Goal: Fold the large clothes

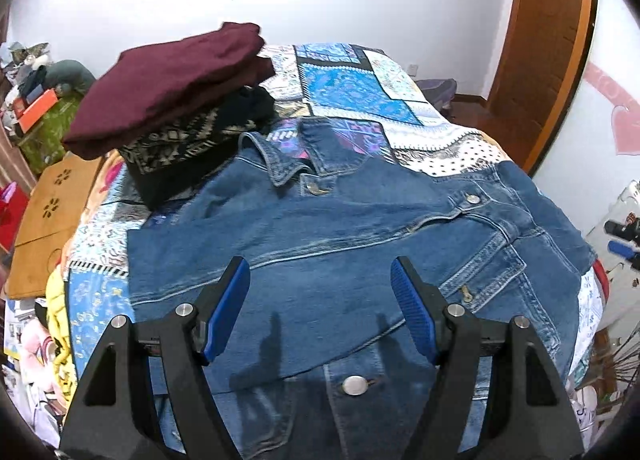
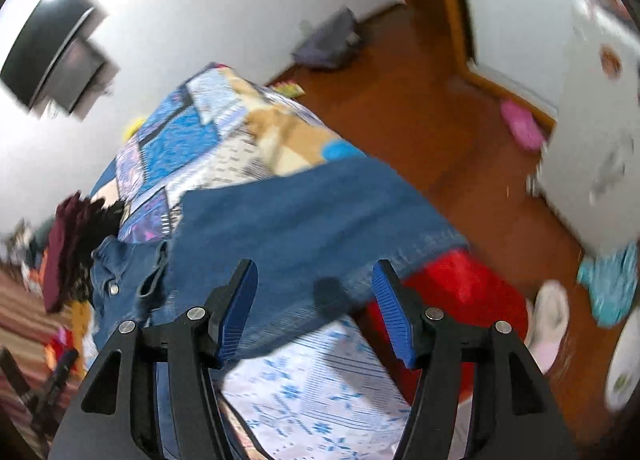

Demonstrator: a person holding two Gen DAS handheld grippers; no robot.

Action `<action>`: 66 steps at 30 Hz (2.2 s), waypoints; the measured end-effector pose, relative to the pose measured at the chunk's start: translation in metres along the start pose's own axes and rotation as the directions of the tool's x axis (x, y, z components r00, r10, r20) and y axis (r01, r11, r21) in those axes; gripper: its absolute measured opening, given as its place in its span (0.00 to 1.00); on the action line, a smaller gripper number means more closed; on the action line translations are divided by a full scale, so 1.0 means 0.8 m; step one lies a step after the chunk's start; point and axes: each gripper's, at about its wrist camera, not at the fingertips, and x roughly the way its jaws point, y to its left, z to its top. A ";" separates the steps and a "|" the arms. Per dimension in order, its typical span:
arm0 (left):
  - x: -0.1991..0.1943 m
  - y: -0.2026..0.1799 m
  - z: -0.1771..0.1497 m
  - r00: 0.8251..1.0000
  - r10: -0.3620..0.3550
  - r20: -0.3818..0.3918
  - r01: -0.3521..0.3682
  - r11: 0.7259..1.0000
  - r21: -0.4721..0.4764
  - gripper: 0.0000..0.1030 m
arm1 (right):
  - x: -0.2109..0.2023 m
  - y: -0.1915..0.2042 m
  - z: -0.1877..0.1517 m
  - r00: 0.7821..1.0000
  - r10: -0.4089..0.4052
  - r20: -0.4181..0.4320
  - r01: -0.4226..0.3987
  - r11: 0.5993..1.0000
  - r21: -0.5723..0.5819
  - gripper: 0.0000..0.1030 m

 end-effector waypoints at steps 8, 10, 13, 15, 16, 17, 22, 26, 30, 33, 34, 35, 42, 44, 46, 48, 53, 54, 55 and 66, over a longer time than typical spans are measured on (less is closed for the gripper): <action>0.019 -0.012 -0.014 0.998 0.022 -0.051 -0.020 0.999 0.034 0.70 | 0.033 -0.047 0.000 0.997 0.070 -0.036 -0.062 0.979 0.192 0.54; 0.020 -0.010 -0.018 0.998 0.031 -0.056 -0.029 0.999 0.035 0.70 | 0.038 -0.048 0.005 0.998 0.060 -0.023 -0.055 0.979 0.197 0.54; 0.021 -0.004 -0.022 0.997 0.040 -0.064 -0.038 0.999 0.027 0.70 | 0.050 -0.051 0.014 0.999 0.044 -0.012 -0.041 0.977 0.211 0.54; 0.021 0.000 -0.024 0.997 0.044 -0.068 -0.043 0.999 0.019 0.70 | 0.059 -0.046 0.020 1.000 0.009 -0.007 -0.008 0.979 0.203 0.54; 0.022 0.003 -0.026 0.996 0.046 -0.070 -0.045 0.999 0.015 0.70 | 0.061 -0.044 0.023 1.000 -0.008 -0.002 0.009 0.981 0.192 0.54; 0.022 0.003 -0.026 0.996 0.048 -0.071 -0.047 0.999 0.013 0.70 | 0.062 -0.041 0.024 1.000 -0.026 0.004 0.025 0.983 0.182 0.54; 0.018 0.016 -0.032 0.996 0.056 -0.069 -0.057 0.998 -0.005 0.70 | 0.053 -0.025 0.029 0.990 -0.127 0.053 0.119 0.985 0.128 0.19; 0.015 0.030 -0.036 0.996 0.060 -0.065 -0.062 0.998 -0.026 0.70 | 0.030 -0.016 0.035 0.990 -0.100 0.099 0.087 0.988 0.129 0.11; 0.016 0.045 -0.042 0.995 0.066 -0.075 -0.070 0.996 -0.054 0.70 | -0.006 0.024 0.050 0.984 -0.045 0.175 0.038 0.998 0.043 0.09; 0.013 0.053 -0.046 0.996 0.062 -0.070 -0.067 0.995 -0.075 0.70 | -0.029 0.077 0.060 0.979 0.034 0.201 -0.019 0.997 -0.076 0.09; 0.012 0.054 -0.047 0.996 0.061 -0.067 -0.067 0.995 -0.079 0.70 | -0.033 0.093 0.061 0.977 0.054 0.207 -0.034 0.994 -0.103 0.09; 0.011 0.057 -0.048 0.996 0.062 -0.064 -0.067 0.994 -0.083 0.70 | -0.041 0.115 0.062 0.973 0.089 0.215 -0.058 0.987 -0.147 0.09; -0.001 0.071 -0.053 0.994 0.098 -0.041 -0.101 0.992 -0.082 0.70 | -0.051 0.234 0.025 0.936 0.321 0.146 -0.255 0.901 -0.352 0.09; -0.007 0.076 -0.055 0.993 0.118 -0.029 -0.119 0.990 -0.076 0.70 | -0.038 0.254 0.002 0.934 0.345 0.097 -0.281 0.873 -0.399 0.09; -0.010 0.081 -0.058 0.992 0.125 -0.027 -0.126 0.989 -0.075 0.70 | -0.016 0.270 -0.027 0.941 0.337 0.026 -0.291 0.847 -0.445 0.09; -0.011 0.086 -0.060 0.991 0.130 -0.031 -0.132 0.988 -0.076 0.70 | 0.010 0.277 -0.051 0.953 0.301 -0.036 -0.282 0.837 -0.470 0.09; -0.012 0.095 -0.068 0.989 0.139 -0.043 -0.142 0.986 -0.084 0.70 | 0.084 0.262 -0.105 0.964 0.162 -0.209 -0.244 0.849 -0.469 0.09; -0.012 0.095 -0.069 0.989 0.139 -0.044 -0.142 0.986 -0.085 0.70 | 0.088 0.258 -0.107 0.964 0.150 -0.220 -0.239 0.852 -0.465 0.10; -0.011 0.096 -0.070 0.989 0.138 -0.048 -0.142 0.986 -0.086 0.70 | 0.091 0.253 -0.110 0.964 0.139 -0.228 -0.232 0.856 -0.462 0.10; 0.000 0.076 -0.066 0.992 0.109 -0.056 -0.113 0.991 -0.075 0.70 | 0.040 0.250 -0.097 0.964 0.126 -0.236 -0.233 0.829 -0.508 0.35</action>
